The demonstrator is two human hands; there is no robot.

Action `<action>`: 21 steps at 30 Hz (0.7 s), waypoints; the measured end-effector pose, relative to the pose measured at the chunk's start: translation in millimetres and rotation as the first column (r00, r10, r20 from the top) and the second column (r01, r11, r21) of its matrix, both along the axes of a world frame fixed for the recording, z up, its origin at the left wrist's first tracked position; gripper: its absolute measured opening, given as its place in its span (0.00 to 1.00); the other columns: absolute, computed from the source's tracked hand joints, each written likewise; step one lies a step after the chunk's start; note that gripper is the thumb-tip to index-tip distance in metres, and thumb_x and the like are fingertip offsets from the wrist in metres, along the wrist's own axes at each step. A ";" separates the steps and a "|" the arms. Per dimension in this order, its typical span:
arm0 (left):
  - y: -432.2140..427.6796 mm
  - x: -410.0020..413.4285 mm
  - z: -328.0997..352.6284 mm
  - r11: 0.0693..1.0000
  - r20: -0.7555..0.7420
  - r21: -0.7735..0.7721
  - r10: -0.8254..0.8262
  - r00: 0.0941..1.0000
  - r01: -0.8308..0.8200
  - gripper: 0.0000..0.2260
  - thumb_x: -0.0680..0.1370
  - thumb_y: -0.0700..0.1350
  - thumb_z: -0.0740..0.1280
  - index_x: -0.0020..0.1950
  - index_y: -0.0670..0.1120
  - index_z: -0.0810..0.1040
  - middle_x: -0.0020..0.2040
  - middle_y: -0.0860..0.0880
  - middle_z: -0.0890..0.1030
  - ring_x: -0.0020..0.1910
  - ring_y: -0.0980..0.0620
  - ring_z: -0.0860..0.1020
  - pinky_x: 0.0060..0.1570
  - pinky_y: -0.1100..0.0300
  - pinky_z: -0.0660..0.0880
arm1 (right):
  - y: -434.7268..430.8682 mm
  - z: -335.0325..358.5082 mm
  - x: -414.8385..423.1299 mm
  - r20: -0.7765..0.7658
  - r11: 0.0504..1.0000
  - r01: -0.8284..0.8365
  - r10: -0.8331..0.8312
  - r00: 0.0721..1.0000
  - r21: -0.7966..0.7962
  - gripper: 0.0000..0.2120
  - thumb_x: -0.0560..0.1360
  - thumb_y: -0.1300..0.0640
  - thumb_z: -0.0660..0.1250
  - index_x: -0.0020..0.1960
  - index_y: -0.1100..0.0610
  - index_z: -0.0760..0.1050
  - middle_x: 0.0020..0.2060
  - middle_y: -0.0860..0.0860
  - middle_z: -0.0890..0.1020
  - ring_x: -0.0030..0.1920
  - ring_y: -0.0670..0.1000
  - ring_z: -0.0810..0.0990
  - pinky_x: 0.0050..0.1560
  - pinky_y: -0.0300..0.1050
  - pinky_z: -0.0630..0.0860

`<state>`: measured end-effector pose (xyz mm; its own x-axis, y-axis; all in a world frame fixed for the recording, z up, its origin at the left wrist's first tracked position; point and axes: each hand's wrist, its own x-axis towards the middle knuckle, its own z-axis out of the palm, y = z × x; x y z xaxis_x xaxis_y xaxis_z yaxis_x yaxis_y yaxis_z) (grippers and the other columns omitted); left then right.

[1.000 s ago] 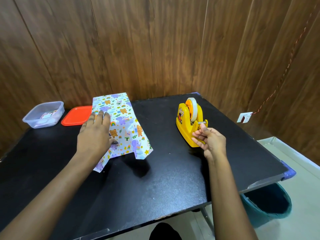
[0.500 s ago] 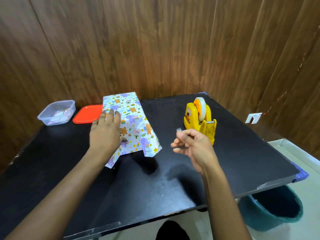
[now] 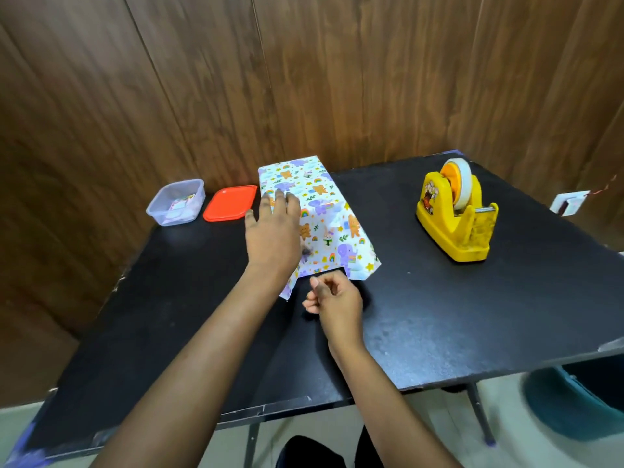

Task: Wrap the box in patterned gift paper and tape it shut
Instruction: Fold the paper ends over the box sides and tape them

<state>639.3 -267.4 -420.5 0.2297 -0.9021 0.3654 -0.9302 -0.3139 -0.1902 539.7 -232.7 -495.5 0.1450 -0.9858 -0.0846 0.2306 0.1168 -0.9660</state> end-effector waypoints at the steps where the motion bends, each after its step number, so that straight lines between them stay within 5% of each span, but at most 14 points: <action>1: 0.2 0.2 -0.4 1.000 0.003 0.003 0.001 1.000 -0.001 0.39 0.73 0.55 0.69 0.75 0.43 0.51 0.76 0.45 0.55 0.75 0.44 0.54 0.69 0.44 0.59 | -4.8 0.7 2.9 0.005 1.000 0.012 -0.012 1.000 0.018 0.12 0.77 0.66 0.63 0.35 0.58 0.70 0.28 0.53 0.72 0.28 0.49 0.71 0.28 0.37 0.73; 12: -1.8 1.4 -4.1 1.000 0.015 -0.014 -0.004 1.000 0.004 0.35 0.75 0.52 0.68 0.74 0.44 0.52 0.76 0.45 0.55 0.75 0.43 0.55 0.67 0.43 0.61 | -28.4 0.5 29.0 -0.082 0.990 0.107 -0.099 0.992 0.088 0.12 0.76 0.60 0.66 0.34 0.55 0.72 0.29 0.49 0.76 0.27 0.46 0.73 0.31 0.42 0.72; 17: -2.1 3.5 -5.3 1.000 0.026 -0.022 -0.011 1.000 0.011 0.35 0.75 0.52 0.68 0.74 0.44 0.53 0.76 0.45 0.57 0.75 0.44 0.55 0.67 0.43 0.61 | -36.4 2.8 43.5 -0.108 0.968 0.215 -0.202 0.973 0.125 0.14 0.75 0.61 0.65 0.31 0.53 0.71 0.30 0.52 0.78 0.32 0.53 0.75 0.39 0.53 0.76; 21: -2.9 4.5 -6.6 0.999 0.042 -0.029 -0.018 0.999 0.019 0.36 0.74 0.53 0.69 0.74 0.44 0.53 0.76 0.45 0.57 0.75 0.44 0.56 0.67 0.43 0.61 | -40.8 2.0 44.9 -0.159 0.962 0.239 -0.218 0.963 0.133 0.14 0.76 0.61 0.63 0.31 0.54 0.70 0.31 0.53 0.79 0.34 0.56 0.79 0.39 0.52 0.78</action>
<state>643.8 -270.3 -427.1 0.1970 -0.8946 0.4011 -0.9273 -0.3028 -0.2199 584.6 -273.5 -493.6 -0.1069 -0.9657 -0.2365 0.1303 0.2222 -0.9663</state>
